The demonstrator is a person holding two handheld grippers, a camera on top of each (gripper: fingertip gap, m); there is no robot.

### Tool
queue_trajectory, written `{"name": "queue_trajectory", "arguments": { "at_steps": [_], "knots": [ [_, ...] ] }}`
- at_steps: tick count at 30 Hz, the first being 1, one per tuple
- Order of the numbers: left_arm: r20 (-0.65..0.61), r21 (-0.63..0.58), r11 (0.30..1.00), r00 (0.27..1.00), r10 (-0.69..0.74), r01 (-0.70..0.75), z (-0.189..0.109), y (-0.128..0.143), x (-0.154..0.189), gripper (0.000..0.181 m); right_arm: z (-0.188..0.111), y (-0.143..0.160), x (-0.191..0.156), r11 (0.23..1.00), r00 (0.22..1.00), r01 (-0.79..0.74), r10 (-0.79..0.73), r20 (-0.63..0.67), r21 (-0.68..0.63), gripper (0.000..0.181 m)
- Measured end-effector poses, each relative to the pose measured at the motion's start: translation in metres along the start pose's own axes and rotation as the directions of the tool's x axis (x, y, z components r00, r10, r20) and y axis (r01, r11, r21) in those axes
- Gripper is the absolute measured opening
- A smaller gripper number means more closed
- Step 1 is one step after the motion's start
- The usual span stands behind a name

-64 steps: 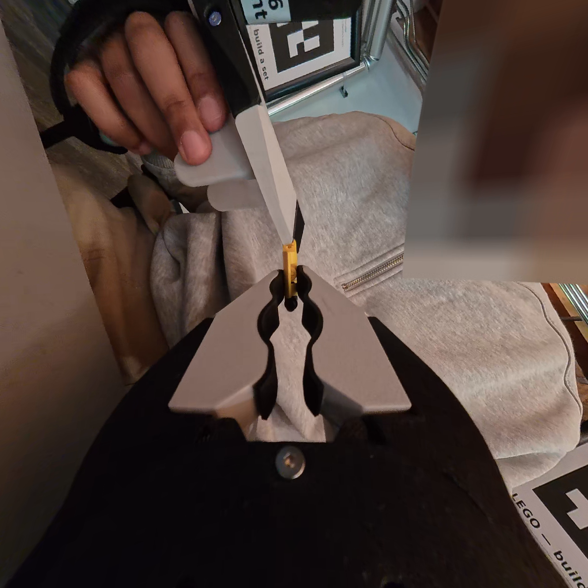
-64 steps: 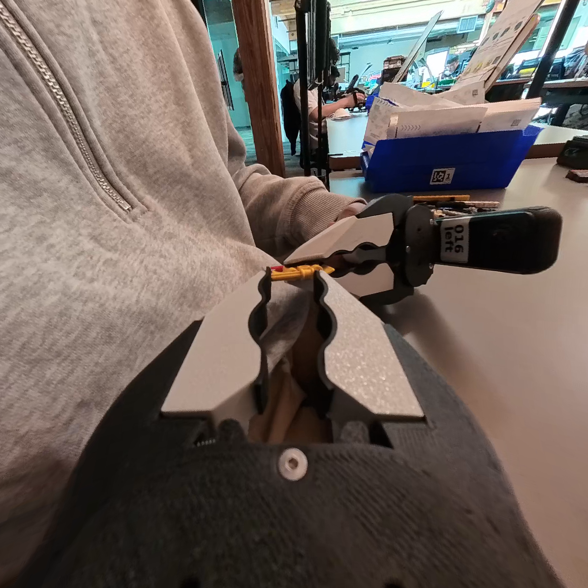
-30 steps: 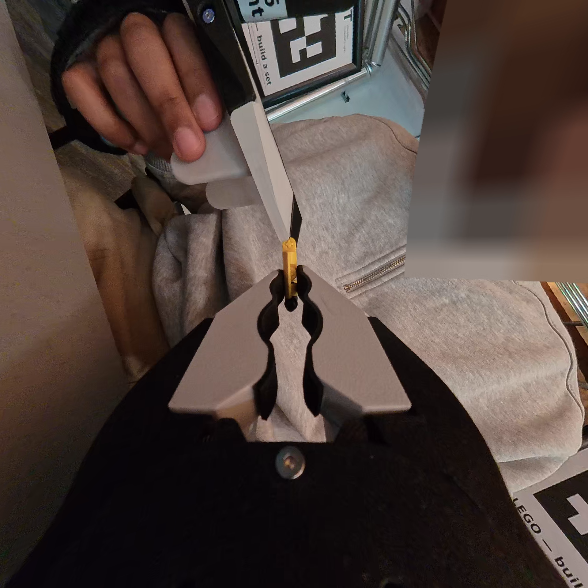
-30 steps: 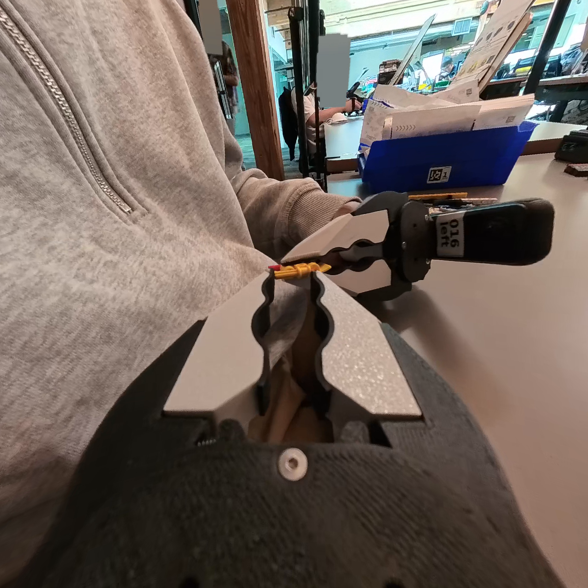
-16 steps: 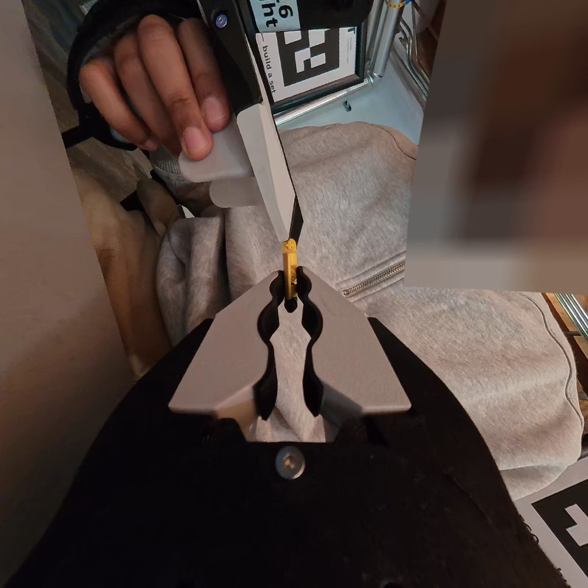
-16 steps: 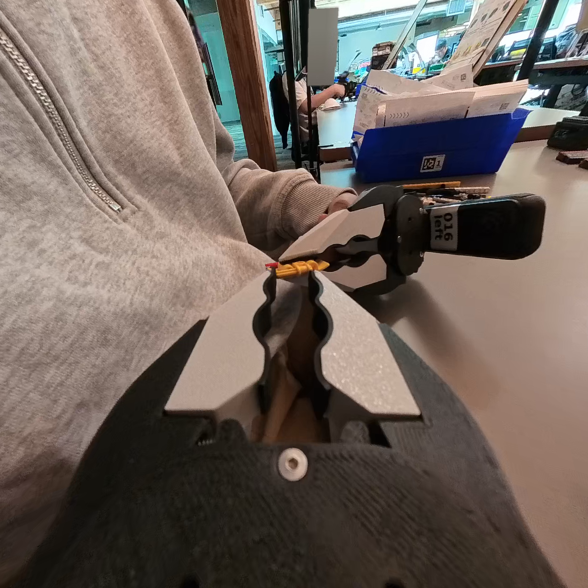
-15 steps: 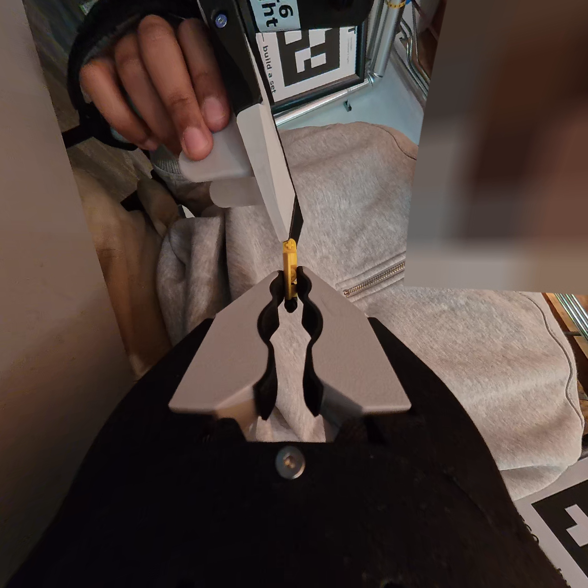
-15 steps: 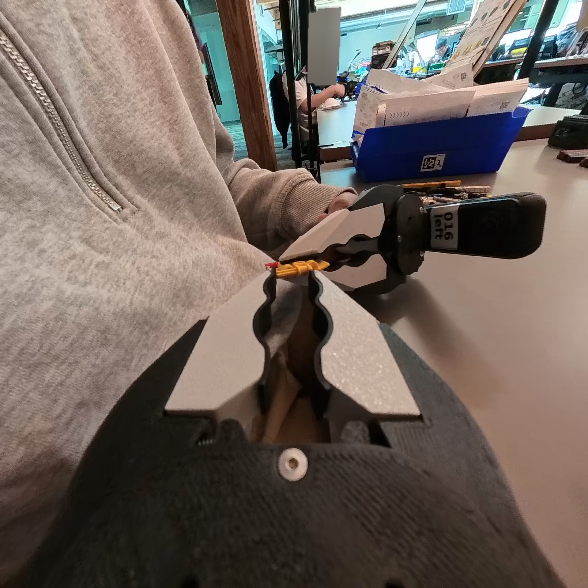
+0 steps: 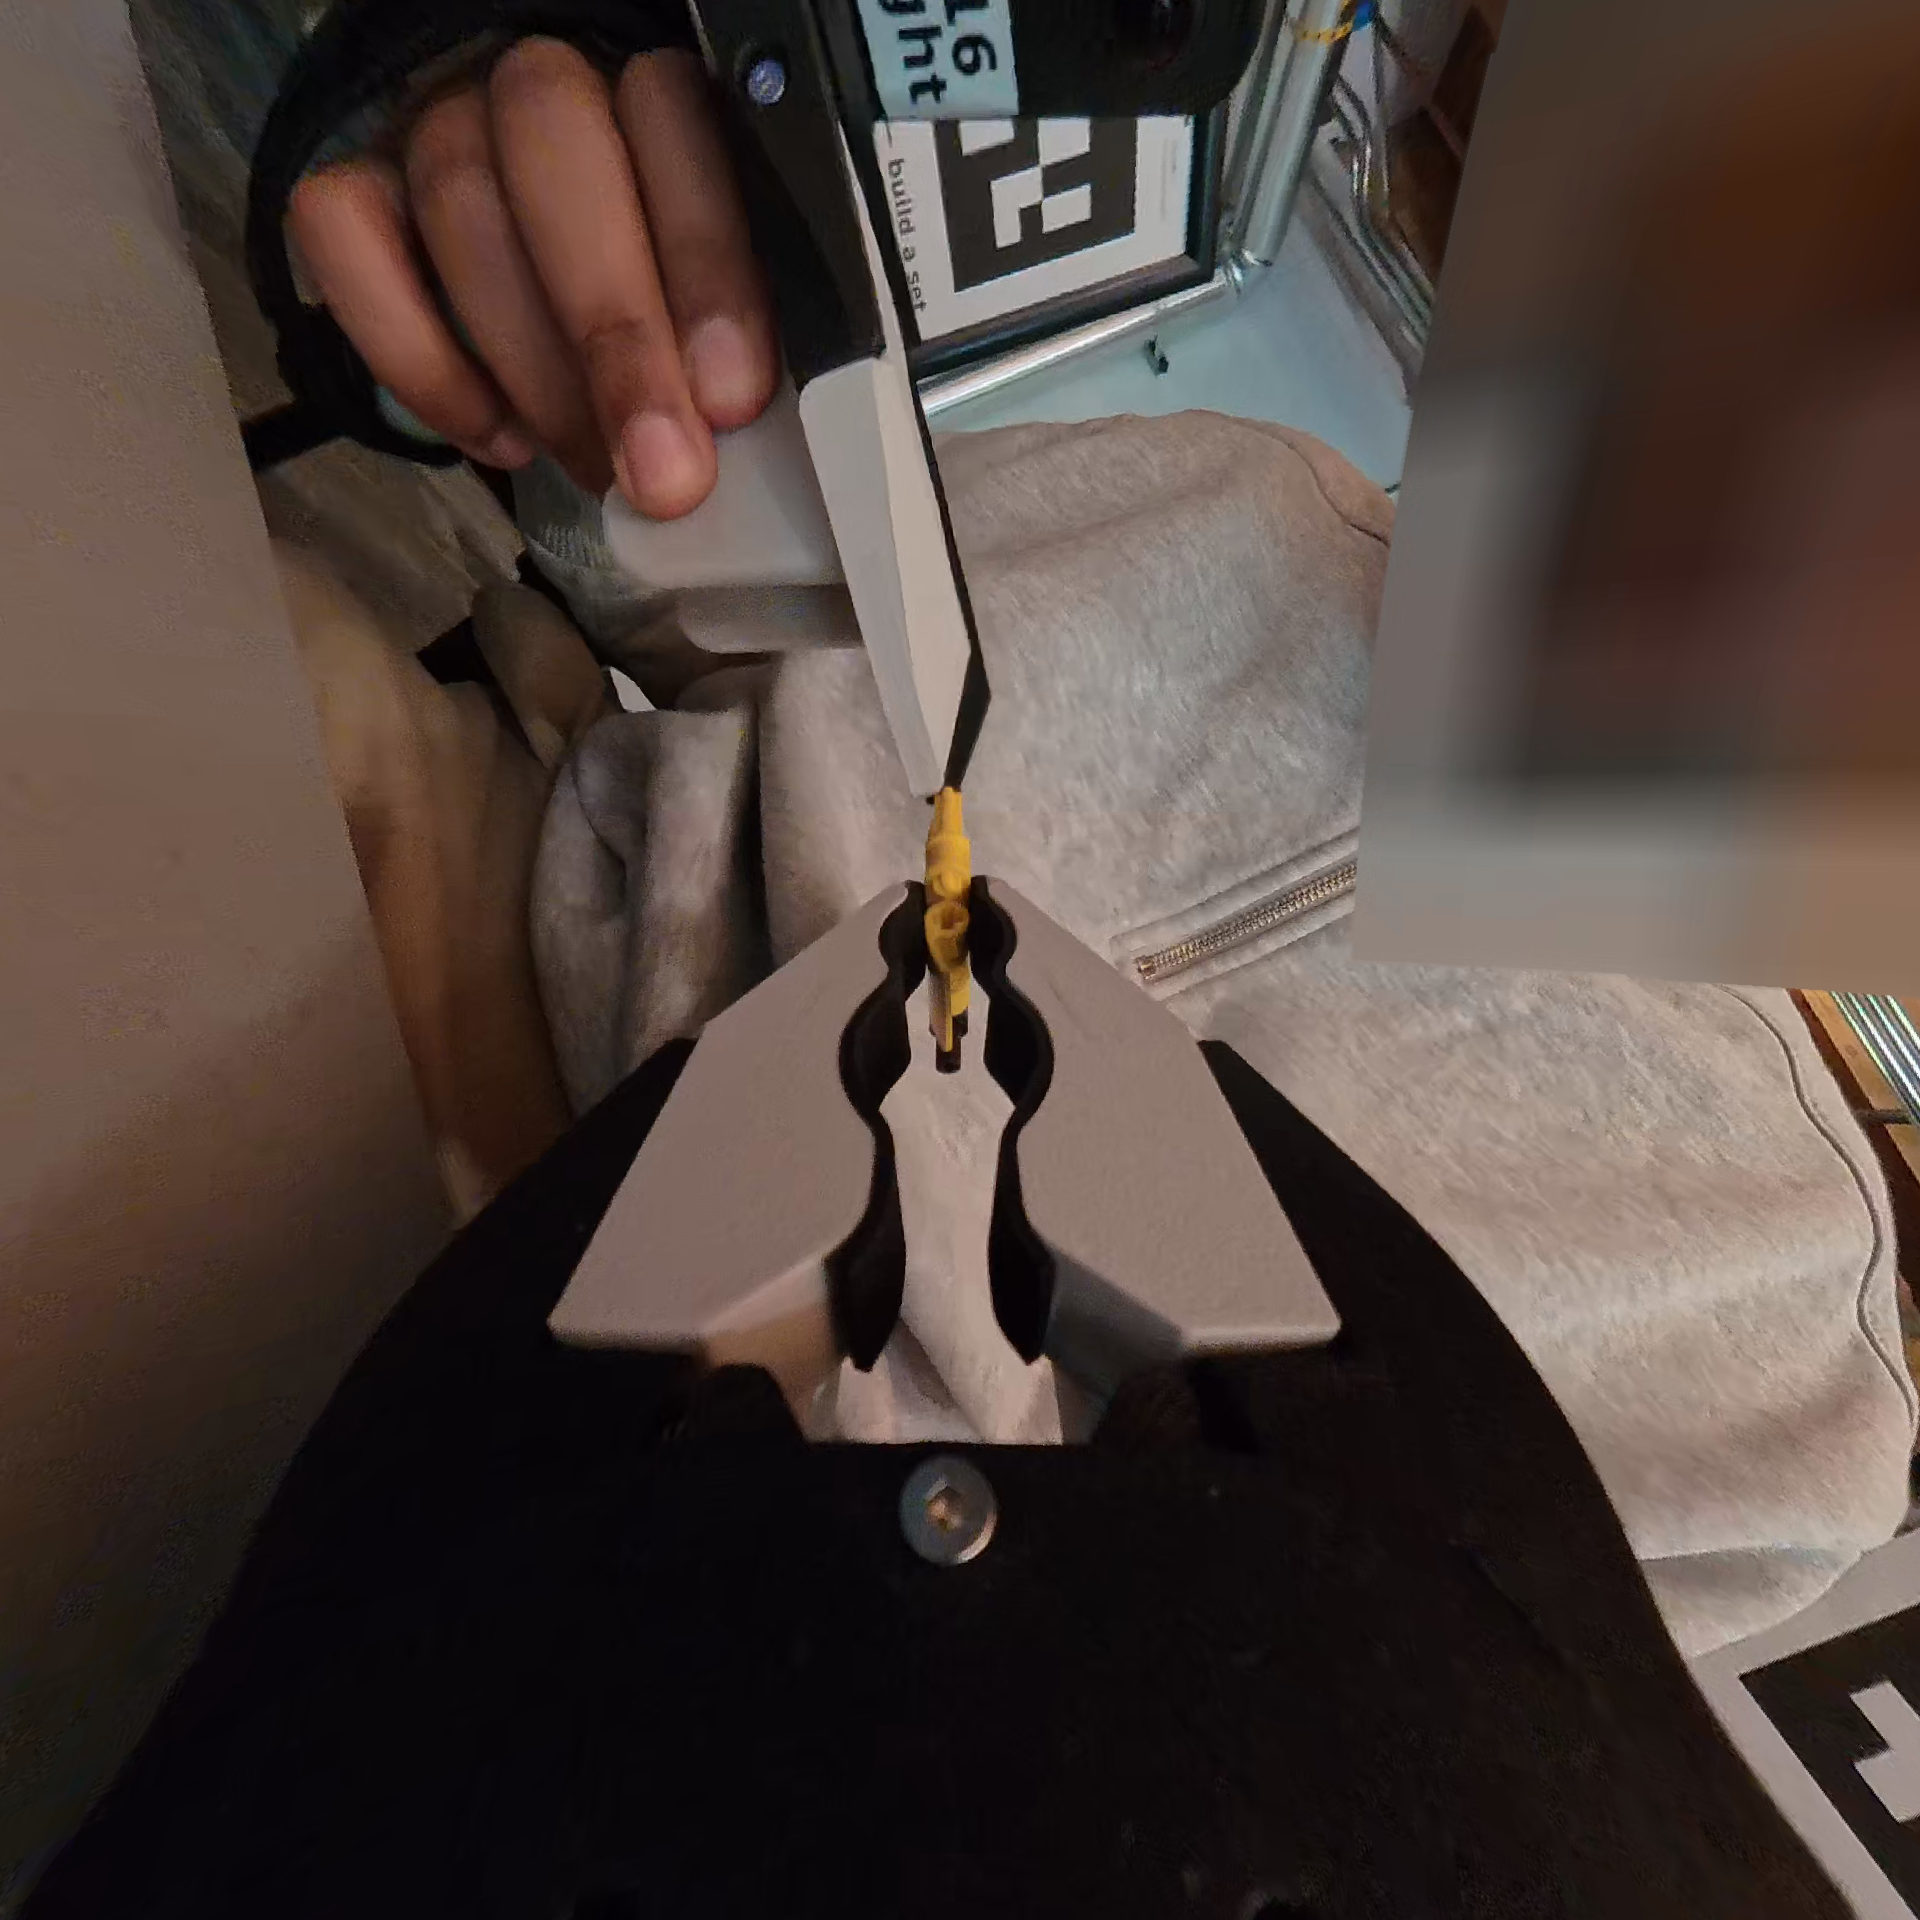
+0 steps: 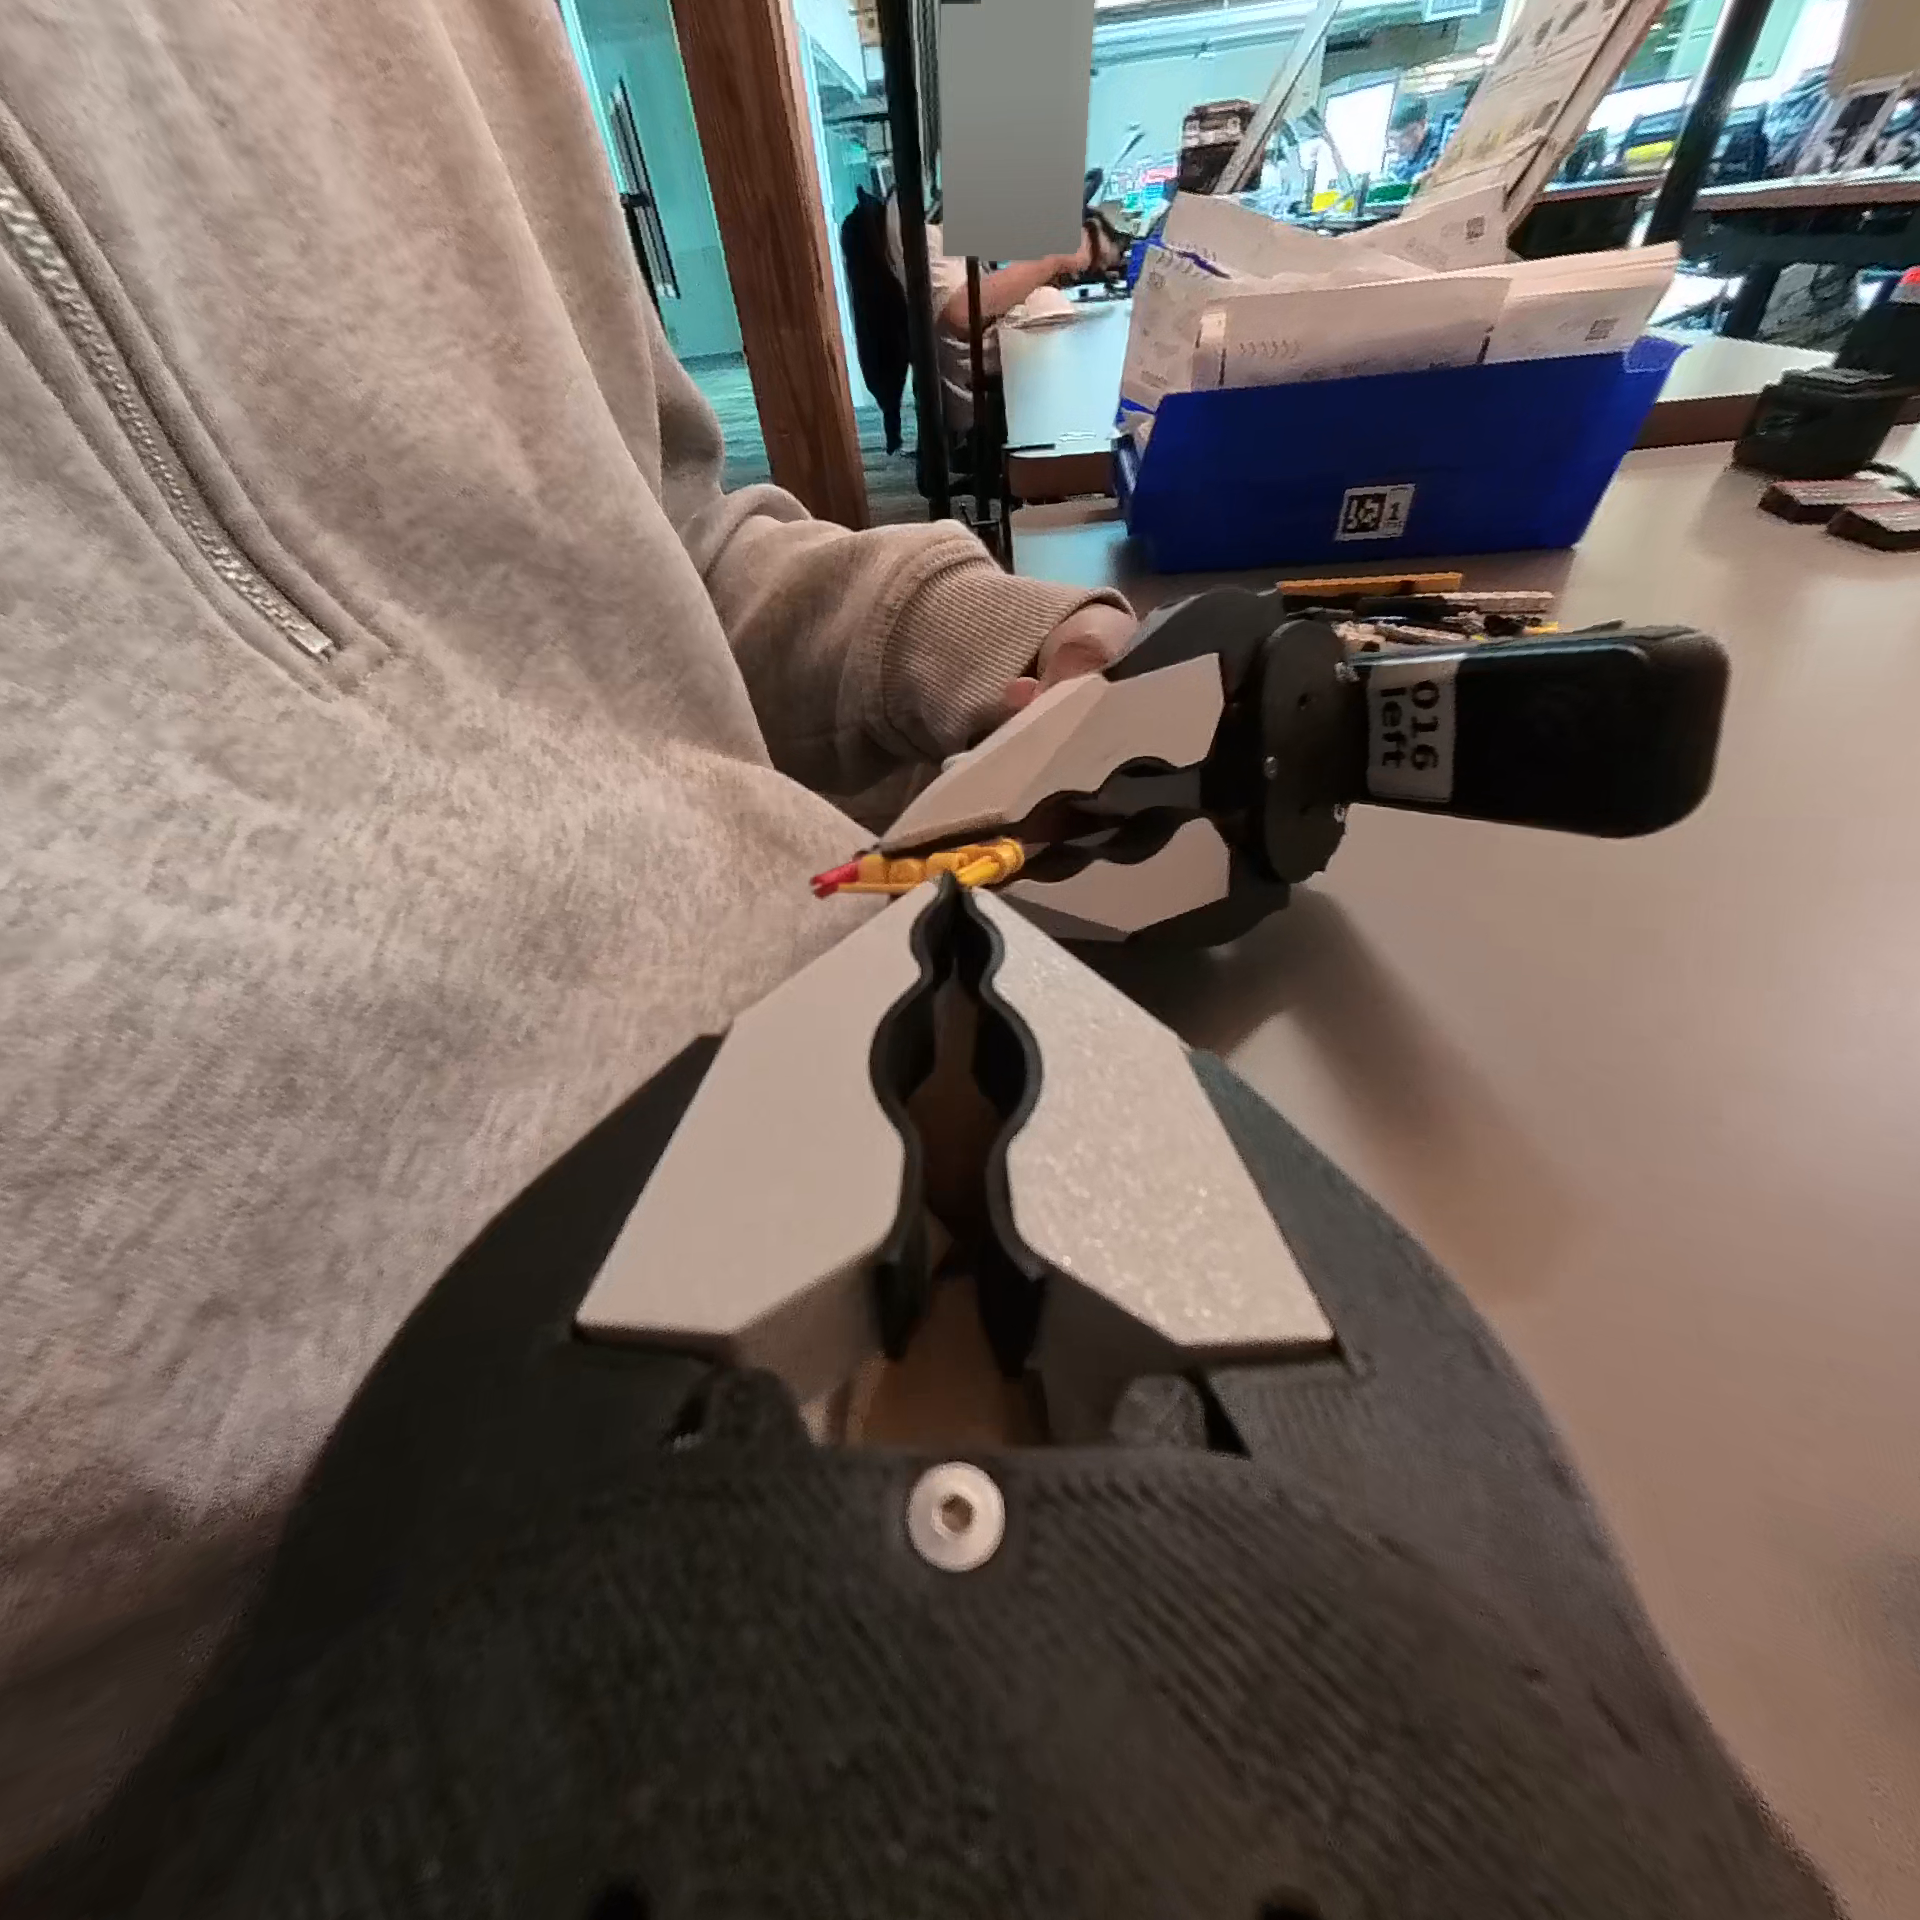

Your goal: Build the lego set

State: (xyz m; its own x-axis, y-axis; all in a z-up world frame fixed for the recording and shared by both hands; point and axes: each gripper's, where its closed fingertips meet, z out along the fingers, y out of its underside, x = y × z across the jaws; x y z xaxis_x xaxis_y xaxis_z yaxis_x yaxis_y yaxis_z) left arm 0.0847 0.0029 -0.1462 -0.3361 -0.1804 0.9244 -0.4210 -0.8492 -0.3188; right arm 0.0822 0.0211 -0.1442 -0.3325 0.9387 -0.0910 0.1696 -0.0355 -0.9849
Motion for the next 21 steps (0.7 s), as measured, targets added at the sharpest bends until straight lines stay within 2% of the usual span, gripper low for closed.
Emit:
{"name": "queue_trajectory", "arguments": {
  "at_steps": [8,10,12,14,16,19,21],
  "knots": [
    [0.010,0.031,0.999,1.000,0.015,-0.015,-0.004,-0.005,0.000,0.004,-0.003,-0.004,0.008,0.997,0.998,-0.057,0.058,-0.016,0.055,0.000],
    [0.018,0.044,0.999,0.999,0.026,-0.027,-0.004,-0.008,0.000,0.004,-0.007,-0.007,0.014,0.993,0.996,-0.081,0.084,-0.030,0.090,0.006],
    [0.040,0.116,0.992,0.998,0.045,-0.049,-0.008,-0.020,-0.003,0.005,-0.012,-0.012,0.022,0.986,0.992,-0.105,0.113,-0.057,0.133,0.019],
    [0.090,0.258,0.964,0.995,0.041,-0.063,-0.021,-0.043,-0.009,0.004,-0.018,-0.017,0.037,0.975,0.980,-0.128,0.153,-0.131,0.183,0.034],
    [0.170,0.362,0.928,0.985,0.032,-0.092,-0.035,-0.058,-0.017,0.004,-0.023,-0.018,0.052,0.973,0.958,-0.116,0.162,-0.235,0.197,0.037],
    [0.348,0.319,0.928,0.935,0.073,-0.191,-0.040,-0.058,-0.030,0.005,-0.026,-0.014,0.063,0.985,0.933,-0.063,0.115,-0.341,0.160,0.036],
    [0.326,0.256,0.947,0.940,0.104,-0.194,-0.030,-0.050,-0.025,0.004,-0.024,-0.013,0.061,0.989,0.937,-0.046,0.091,-0.337,0.140,0.037]
  ]
}}
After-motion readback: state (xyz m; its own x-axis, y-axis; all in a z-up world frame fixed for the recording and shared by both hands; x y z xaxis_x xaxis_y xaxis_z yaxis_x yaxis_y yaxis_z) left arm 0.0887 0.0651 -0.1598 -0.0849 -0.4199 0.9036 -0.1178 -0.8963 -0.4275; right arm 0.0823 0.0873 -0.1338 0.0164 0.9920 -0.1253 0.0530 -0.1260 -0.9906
